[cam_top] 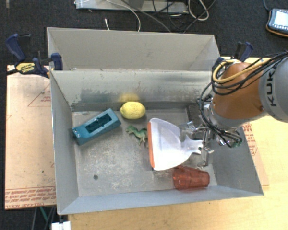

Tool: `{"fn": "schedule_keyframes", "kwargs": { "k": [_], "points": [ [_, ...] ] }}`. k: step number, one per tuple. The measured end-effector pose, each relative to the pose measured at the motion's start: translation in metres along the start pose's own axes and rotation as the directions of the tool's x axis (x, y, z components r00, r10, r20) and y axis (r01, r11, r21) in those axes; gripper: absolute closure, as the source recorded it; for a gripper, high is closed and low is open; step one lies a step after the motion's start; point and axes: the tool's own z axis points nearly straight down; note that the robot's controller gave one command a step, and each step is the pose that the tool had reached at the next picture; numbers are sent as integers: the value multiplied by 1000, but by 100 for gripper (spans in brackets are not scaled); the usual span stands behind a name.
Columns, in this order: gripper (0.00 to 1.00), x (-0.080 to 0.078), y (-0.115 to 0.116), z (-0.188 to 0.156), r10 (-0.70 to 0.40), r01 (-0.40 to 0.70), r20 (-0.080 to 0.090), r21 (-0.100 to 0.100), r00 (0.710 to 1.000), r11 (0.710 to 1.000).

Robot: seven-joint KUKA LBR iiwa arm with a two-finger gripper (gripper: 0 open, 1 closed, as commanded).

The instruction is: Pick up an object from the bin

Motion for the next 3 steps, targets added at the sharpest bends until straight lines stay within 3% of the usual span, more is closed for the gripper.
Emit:
{"fn": "schedule_keyframes", "kwargs": {
  "k": [1, 2, 3],
  "points": [
    [0, -1, -19, 29, -185, 185, 7, 9, 983, 983],
    [100, 20, -44, 26, 39, -39, 18, -17, 999, 999],
    [100, 20, -44, 26, 39, -38, 18, -17, 999, 999]
  ]
}}
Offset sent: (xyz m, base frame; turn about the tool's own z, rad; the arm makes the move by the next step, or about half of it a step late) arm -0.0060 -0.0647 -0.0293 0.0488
